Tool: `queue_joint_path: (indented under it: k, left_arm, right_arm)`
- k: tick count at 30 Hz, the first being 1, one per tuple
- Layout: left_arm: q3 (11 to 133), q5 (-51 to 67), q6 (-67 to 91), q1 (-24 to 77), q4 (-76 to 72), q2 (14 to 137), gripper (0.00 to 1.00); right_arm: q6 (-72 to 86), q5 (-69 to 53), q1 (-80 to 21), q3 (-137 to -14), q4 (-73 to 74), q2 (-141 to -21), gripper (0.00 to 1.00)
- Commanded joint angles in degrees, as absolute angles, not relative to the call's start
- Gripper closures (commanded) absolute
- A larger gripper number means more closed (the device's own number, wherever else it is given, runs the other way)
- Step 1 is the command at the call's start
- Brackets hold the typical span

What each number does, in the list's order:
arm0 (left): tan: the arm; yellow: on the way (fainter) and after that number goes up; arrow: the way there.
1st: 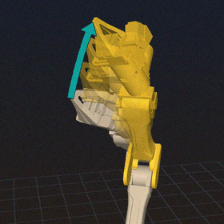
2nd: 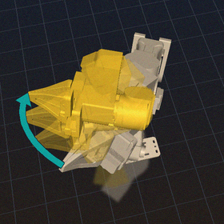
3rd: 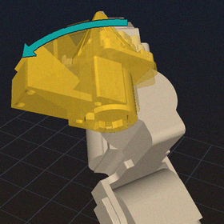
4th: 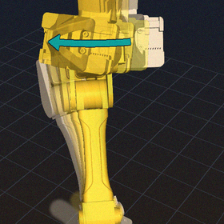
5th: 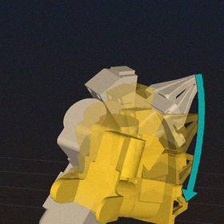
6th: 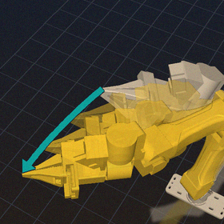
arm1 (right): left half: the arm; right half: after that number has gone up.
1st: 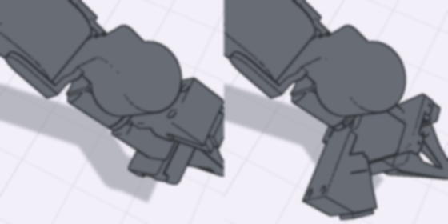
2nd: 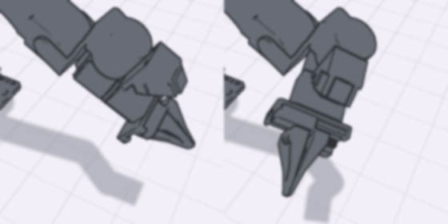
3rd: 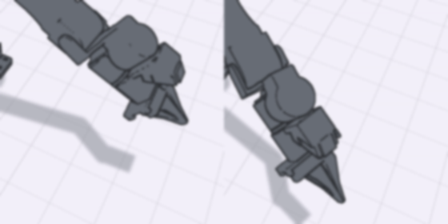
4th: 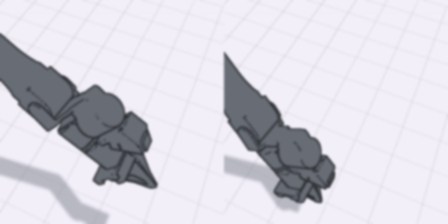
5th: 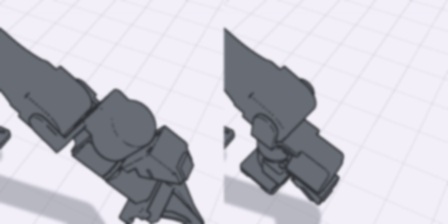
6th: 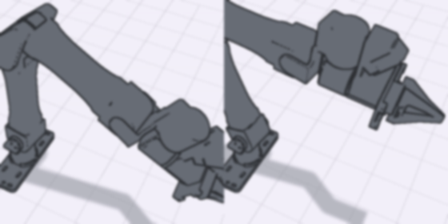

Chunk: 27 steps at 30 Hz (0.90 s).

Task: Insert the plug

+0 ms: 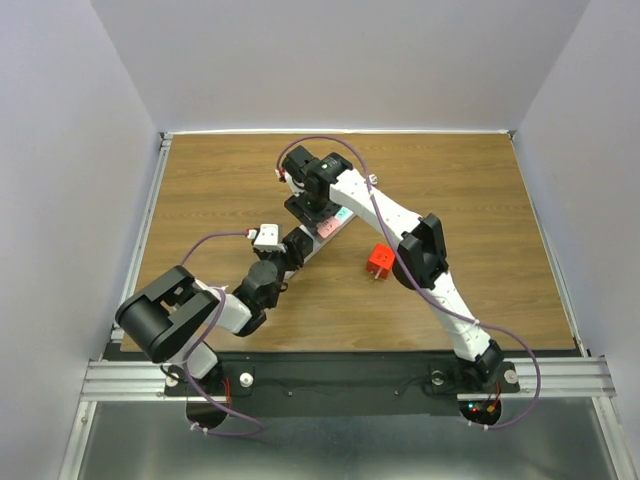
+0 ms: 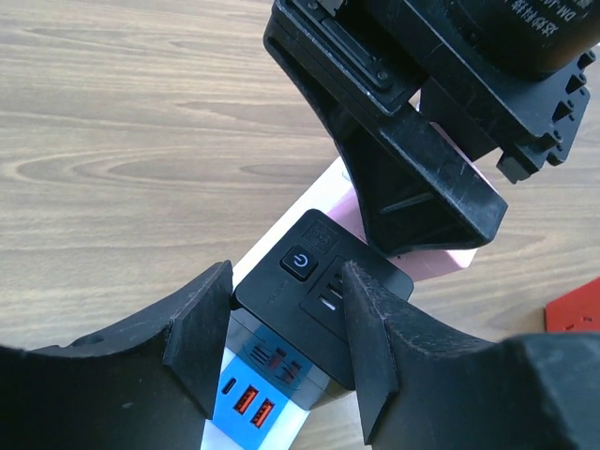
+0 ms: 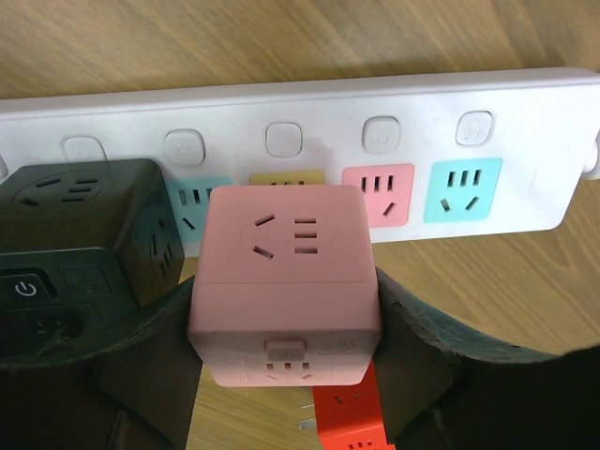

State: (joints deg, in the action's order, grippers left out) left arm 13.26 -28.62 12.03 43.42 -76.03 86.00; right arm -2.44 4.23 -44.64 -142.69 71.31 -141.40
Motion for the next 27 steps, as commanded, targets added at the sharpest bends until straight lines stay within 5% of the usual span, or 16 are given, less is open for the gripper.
queue_joint_path:
  k: [1,11,27]
  left_arm:
    - [13.62,-21.45,12.04,44.21,-74.0,89.21,0.5]
    - [12.92,-20.57,12.22,42.54,-74.71,91.41,0.53]
    - [11.25,-16.88,12.3,40.78,-76.11,89.38,0.54]
  right_arm:
    - [-2.37,4.66,-44.21,-143.26,59.24,-145.37,0.98]
    - [-0.79,4.48,-41.84,-135.45,53.27,-144.32,1.0]
    - [7.64,12.04,-42.01,-104.16,40.79,-128.69,1.0]
